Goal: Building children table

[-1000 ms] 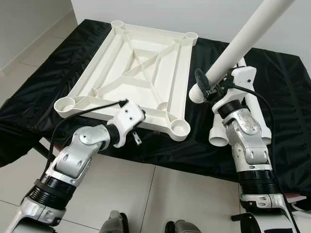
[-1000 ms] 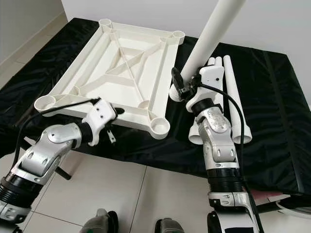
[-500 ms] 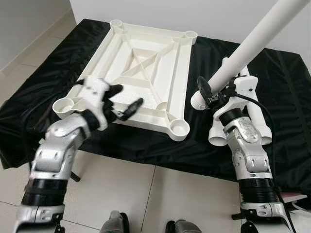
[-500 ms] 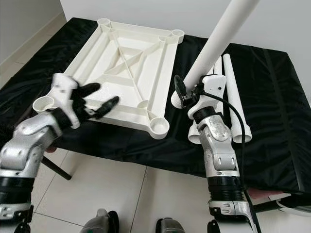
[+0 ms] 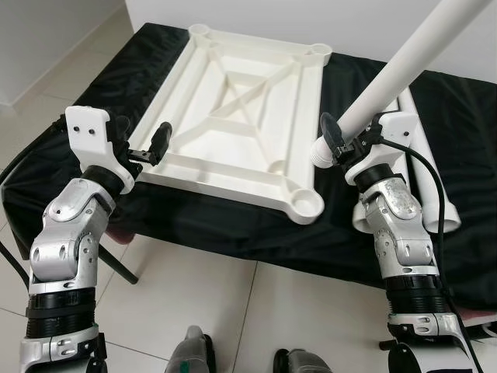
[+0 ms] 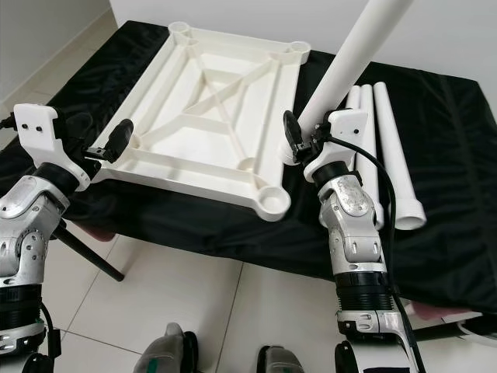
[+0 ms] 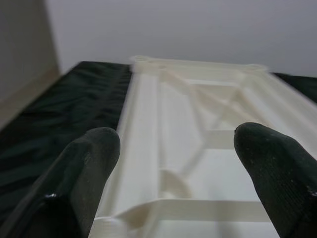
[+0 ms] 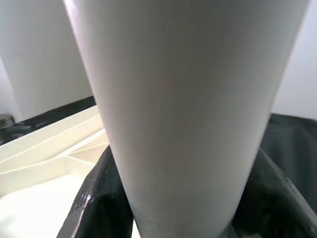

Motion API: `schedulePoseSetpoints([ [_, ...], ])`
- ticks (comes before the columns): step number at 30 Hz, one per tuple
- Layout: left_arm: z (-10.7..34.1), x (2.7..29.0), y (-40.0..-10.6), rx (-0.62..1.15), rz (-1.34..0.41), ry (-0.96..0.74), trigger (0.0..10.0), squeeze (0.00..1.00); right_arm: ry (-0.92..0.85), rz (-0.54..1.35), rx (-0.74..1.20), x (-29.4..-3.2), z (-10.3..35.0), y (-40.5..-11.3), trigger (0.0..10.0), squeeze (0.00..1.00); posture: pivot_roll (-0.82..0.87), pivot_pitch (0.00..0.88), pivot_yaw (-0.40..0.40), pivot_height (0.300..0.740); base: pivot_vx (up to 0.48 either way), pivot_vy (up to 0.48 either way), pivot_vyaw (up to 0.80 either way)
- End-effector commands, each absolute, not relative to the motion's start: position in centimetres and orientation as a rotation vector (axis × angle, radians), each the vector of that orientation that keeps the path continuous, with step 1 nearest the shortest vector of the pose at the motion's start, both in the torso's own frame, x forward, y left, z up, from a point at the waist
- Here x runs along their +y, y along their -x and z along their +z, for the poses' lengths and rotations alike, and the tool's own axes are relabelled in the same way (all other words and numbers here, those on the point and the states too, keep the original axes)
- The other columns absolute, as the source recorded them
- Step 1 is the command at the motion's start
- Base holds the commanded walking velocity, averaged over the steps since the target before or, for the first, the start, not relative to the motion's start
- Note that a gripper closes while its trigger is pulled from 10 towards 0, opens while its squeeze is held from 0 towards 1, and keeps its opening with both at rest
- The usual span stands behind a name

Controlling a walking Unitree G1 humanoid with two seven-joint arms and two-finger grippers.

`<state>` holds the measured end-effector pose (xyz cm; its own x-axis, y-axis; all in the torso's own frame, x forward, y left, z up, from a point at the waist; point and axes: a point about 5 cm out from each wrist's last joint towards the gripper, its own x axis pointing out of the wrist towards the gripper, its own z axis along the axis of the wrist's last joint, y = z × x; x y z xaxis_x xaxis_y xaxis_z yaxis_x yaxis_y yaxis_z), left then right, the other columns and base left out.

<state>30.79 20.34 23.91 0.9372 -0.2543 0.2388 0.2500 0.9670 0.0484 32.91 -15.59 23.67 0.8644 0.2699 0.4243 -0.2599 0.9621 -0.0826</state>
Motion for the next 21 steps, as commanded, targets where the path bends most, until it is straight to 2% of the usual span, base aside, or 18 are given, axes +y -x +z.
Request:
schedulePoseSetpoints([
  [1,23.9,20.0,-30.5,-0.240,-0.272,-0.024,10.0,0.00,0.032,0.274,-0.459,-15.9,23.7,-32.8,10.0,0.00,0.01,0.157,-0.026,0.740,0.000,0.469,0.00],
  [2,23.9,20.0,-30.5,-0.240,-0.272,-0.024,10.0,0.00,0.032,0.274,-0.459,-15.9,23.7,-32.8,10.0,0.00,0.01,0.157,-0.026,0.740,0.000,0.469,0.00],
  [13,24.2,19.2,-30.5,-0.237,-0.272,-0.107,10.0,0.00,0.040,0.272,-0.459,-16.0,23.7,-33.0,10.0,0.00,0.01,0.157,-0.027,0.740,0.000,0.000,0.00],
  [15,24.0,17.9,-30.4,-0.231,-0.362,-0.198,10.0,0.00,0.043,0.253,-0.458,-16.3,23.6,-33.1,10.0,0.00,0.01,0.152,-0.031,0.740,0.000,0.000,0.00],
  [18,23.8,17.3,-30.3,-0.226,-0.405,-0.220,10.0,0.00,0.044,0.243,-0.457,-16.4,23.6,-33.1,10.0,0.00,0.01,0.152,-0.031,0.740,0.000,0.000,0.00],
  [21,22.7,14.3,-29.9,-0.205,-0.584,-0.307,10.0,0.00,0.047,0.231,-0.455,-16.6,23.5,-33.3,10.0,0.00,0.01,0.144,-0.031,0.740,0.000,0.000,0.00],
])
